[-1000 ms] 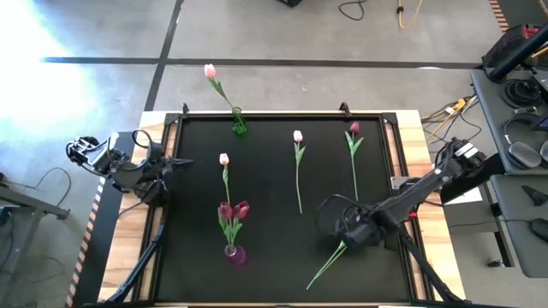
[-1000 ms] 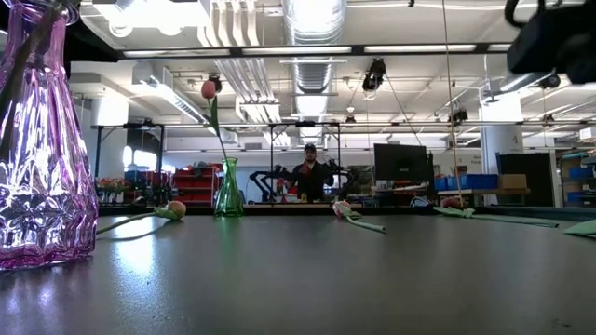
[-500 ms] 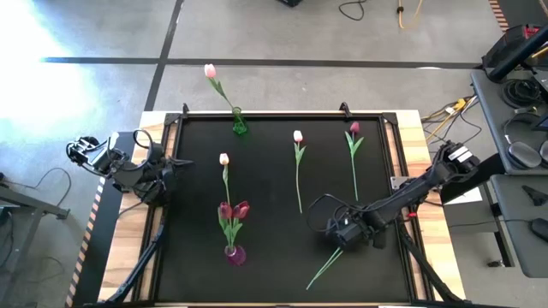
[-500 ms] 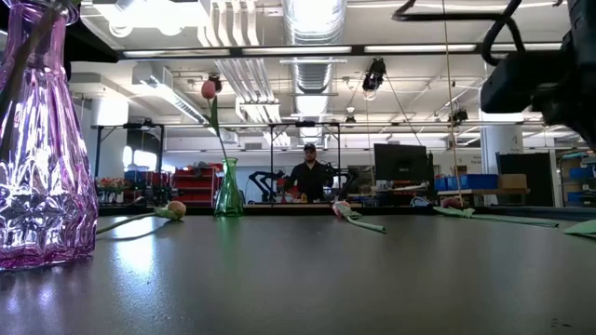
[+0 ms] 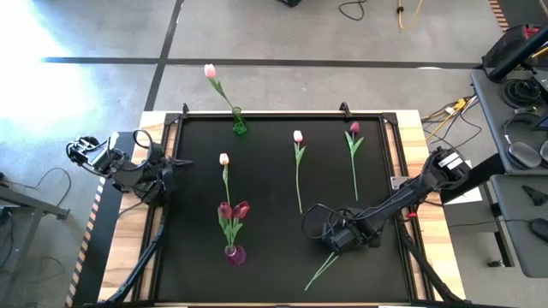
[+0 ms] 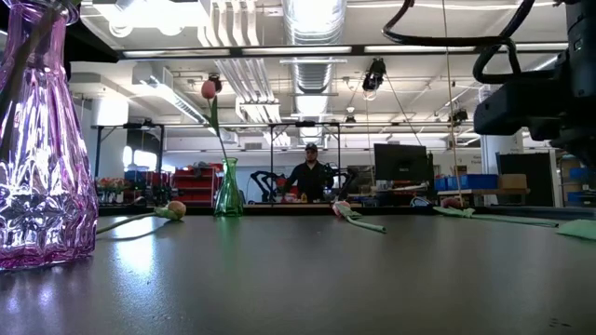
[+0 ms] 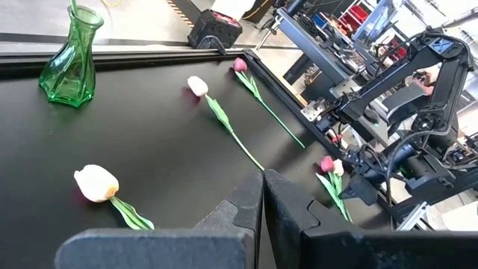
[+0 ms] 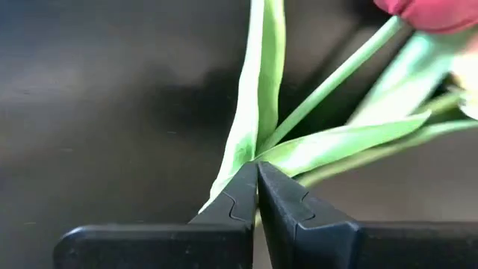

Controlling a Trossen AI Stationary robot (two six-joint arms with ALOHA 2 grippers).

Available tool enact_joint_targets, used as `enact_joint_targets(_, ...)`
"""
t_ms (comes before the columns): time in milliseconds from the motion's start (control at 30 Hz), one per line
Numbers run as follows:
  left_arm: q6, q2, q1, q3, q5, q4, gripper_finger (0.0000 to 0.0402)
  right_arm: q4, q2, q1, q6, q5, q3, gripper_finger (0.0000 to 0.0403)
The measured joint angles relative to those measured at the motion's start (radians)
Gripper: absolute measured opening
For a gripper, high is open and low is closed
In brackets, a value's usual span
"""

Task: Sort flowers into vase by color
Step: Adjust the bottom red tulip, then put the bottom pink tulip into the green vase

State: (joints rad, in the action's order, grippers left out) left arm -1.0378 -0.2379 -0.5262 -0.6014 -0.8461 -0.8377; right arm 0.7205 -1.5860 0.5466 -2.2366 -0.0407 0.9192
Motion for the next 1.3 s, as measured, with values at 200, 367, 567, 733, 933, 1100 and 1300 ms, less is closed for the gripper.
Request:
enact_joint_targets(200, 0.000, 0.000, 0.000, 0.000, -0.001, 0.000, 0.0000, 0.013, 0.033, -0.007, 0.038, 0.155, 0.041, 0.0009)
enact_joint_targets(367, -0.005, 0.000, 0.000, 0.000, -0.001, 0.000, 0.0000, 0.264, 0.080, -0.006, 0.006, 0.025, 0.137, 0.0016)
enact_joint_targets(567, -0.007, 0.000, 0.000, 0.000, -0.001, 0.000, 0.0000, 0.310, 0.110, -0.001, -0.083, -0.068, 0.128, 0.0073)
enact_joint_targets(733, -0.007, 0.000, 0.000, 0.000, -0.001, 0.000, 0.0000, 0.217, 0.103, -0.002, -0.134, -0.118, 0.047, 0.0138)
enact_joint_targets(933, -0.007, 0.000, 0.000, 0.000, -0.001, -0.001, 0.0000, 0.174, 0.089, -0.007, -0.152, -0.143, -0.022, 0.0163)
enact_joint_targets(1100, -0.007, 0.000, 0.000, 0.000, -0.004, -0.001, 0.0000, 0.100, 0.089, -0.021, -0.153, -0.143, -0.076, 0.0133)
enact_joint_targets(1300, -0.007, 0.000, 0.000, 0.000, -0.008, -0.001, 0.0000, 0.080, 0.089, -0.028, -0.148, -0.137, -0.121, 0.0088)
